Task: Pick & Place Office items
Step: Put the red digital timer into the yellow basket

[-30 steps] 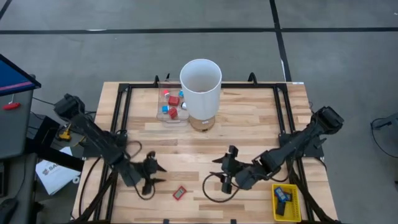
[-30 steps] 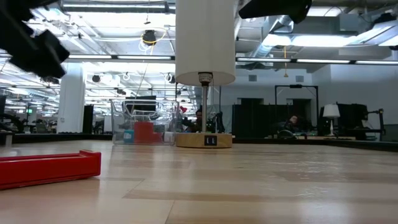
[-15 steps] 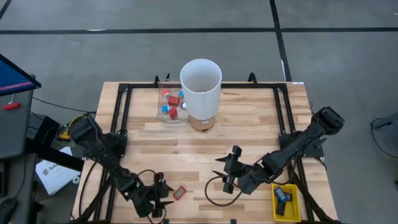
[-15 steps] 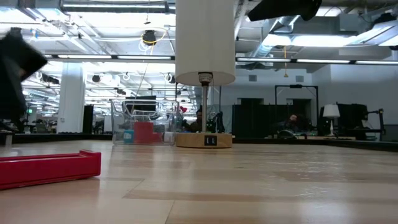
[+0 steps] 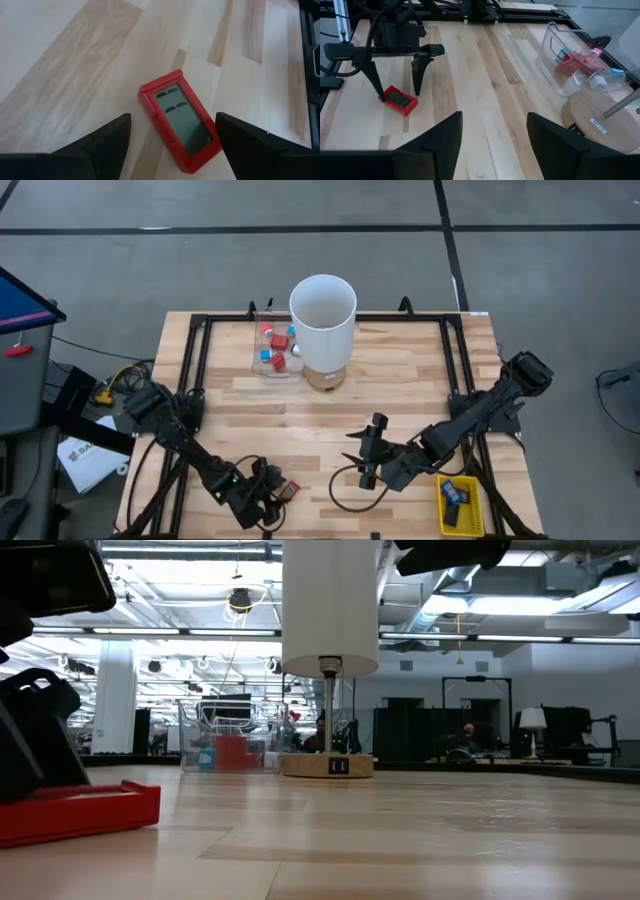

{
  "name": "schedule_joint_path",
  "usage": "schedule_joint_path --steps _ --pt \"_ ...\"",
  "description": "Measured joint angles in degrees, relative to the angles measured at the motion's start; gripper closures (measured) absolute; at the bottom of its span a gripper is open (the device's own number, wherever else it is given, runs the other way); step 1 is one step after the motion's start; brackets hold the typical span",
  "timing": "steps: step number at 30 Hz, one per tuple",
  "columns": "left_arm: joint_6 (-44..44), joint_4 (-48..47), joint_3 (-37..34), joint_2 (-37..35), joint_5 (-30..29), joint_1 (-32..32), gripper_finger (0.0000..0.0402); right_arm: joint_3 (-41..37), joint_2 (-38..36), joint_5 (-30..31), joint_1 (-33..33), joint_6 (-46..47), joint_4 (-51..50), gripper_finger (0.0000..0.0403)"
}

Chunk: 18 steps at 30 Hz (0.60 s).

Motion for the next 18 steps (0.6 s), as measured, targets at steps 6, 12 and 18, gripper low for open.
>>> schedule_joint_path --steps 6,12,18 --pt "0.05 0.12 1.14 1.57 -0.06 -0.17 0.0116 0.00 0.00 -0.02 0.03 0.29 0.02 0.0188" --pt "0.14 -0.19 1.15 1.67 0.25 -0.69 0.0116 0.00 0.00 -0.17 0.23 1.46 0.03 0.0188" --pt "0.24 -0.35 1.15 1.69 1.18 -1.31 0.0117 0.00 0.00 -0.20 0.28 3.04 0.04 0.0188"
